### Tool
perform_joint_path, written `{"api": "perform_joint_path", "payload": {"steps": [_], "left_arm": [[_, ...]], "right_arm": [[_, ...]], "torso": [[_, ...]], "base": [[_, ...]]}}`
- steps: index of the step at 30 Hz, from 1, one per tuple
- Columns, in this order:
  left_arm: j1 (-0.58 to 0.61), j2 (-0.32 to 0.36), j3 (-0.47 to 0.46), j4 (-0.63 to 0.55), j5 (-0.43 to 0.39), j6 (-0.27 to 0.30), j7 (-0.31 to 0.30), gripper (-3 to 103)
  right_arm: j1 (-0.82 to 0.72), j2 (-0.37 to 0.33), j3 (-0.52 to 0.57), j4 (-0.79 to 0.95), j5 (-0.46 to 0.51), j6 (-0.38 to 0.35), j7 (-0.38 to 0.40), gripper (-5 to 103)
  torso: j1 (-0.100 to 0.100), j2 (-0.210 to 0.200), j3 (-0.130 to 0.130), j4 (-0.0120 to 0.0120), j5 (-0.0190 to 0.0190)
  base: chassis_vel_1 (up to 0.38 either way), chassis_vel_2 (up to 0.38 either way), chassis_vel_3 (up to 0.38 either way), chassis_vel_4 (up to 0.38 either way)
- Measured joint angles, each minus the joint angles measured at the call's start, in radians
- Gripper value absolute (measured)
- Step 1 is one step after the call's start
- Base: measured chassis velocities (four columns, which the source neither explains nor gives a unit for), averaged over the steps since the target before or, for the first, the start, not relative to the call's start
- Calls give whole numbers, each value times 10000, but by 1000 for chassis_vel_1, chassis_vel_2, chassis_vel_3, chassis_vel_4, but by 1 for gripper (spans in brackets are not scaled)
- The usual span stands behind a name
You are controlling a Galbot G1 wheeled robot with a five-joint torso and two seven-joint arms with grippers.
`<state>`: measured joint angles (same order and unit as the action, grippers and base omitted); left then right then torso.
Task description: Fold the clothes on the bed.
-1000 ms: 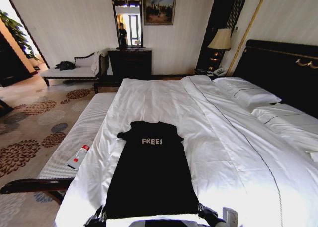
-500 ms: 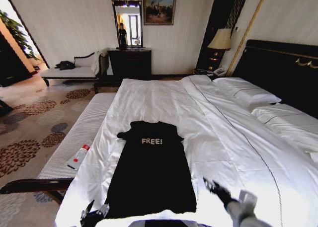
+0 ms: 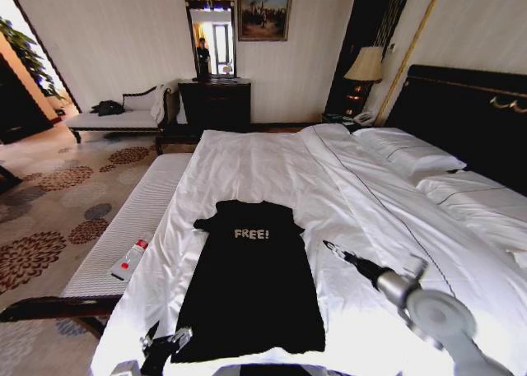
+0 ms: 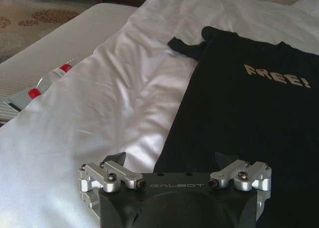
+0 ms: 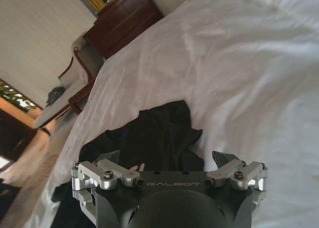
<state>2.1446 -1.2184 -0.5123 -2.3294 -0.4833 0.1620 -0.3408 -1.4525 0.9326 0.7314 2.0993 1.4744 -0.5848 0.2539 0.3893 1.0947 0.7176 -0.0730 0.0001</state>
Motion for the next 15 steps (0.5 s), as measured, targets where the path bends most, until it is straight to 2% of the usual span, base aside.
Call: {"api": "perform_joint_path", "payload": {"steps": [7, 15], "left_arm": [[-230, 50, -76, 435, 38, -107, -10, 100], [-344, -159, -154, 582, 31, -159, -1, 100]], "right_arm": [[1723, -214, -1009, -1813, 568, -434, -248, 100], [3919, 219, -2153, -3659, 674, -564, -467, 100]], "torso": [[1, -1, 1, -3, 1], [1, 0, 0, -3, -1]], "base": [[0, 0, 0, 0], [0, 0, 0, 0]]}}
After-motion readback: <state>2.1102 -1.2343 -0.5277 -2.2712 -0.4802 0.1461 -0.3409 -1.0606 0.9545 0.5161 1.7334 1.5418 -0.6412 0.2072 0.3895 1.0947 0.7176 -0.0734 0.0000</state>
